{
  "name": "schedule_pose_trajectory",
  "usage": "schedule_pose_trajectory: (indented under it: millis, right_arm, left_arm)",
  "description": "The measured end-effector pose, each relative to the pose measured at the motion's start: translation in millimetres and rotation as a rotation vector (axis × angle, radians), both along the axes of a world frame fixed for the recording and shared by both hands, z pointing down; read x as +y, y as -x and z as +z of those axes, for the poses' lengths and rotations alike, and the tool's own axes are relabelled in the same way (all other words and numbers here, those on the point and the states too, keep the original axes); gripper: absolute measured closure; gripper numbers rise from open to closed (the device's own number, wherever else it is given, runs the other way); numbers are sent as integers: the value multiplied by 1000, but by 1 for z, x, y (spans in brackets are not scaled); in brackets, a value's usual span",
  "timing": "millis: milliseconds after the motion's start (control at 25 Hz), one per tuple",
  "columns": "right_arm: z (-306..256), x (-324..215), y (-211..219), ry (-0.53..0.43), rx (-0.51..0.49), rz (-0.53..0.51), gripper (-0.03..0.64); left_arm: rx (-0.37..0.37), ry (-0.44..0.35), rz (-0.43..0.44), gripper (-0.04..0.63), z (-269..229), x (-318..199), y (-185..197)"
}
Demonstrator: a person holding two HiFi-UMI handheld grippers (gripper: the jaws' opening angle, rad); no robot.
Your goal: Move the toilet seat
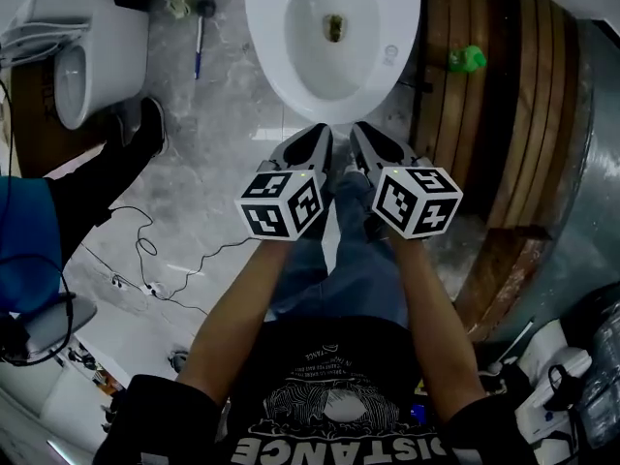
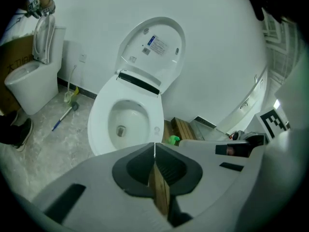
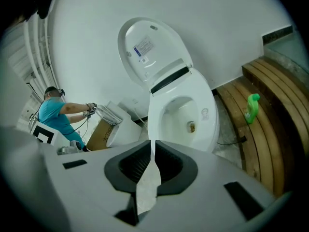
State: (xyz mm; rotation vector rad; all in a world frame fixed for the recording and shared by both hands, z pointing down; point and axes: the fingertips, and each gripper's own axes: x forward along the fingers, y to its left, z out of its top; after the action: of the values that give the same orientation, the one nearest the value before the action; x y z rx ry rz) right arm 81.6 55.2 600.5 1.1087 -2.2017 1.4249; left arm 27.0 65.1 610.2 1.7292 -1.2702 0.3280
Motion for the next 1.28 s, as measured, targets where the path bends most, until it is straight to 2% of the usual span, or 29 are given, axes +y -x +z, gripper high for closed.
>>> schedule_pose_trajectory:
  millis: [200,520,560,680,840,1040,1160,1280]
  right_arm:
    - [46,7,8,46,-11,82,595]
    - [99,20,17,67,-46,201,594]
    - [105,22,17,69,-51,220,592]
    - [119,27,18,59,-60,245,586]
    - [140,32,22,66,-90,280,515]
    - [165,31,20,98,-132,343,457]
    - [176,27,19,116,-173,389,391]
    - [184,21,16,128,-207,441,374]
  left_arm:
    - [35,48,43,581,51,13,9]
    - [142,54,39,580,108,16,20]
    - [164,54,35,573,113,16,21]
    - [231,54,28,487,126,17,26]
    - [263,67,2,475,146,24,38]
    - [354,75,-30,408,165,24,43]
    - [399,64,-36,391,169,19,42]
    - [416,65,-37,387,175,15,40]
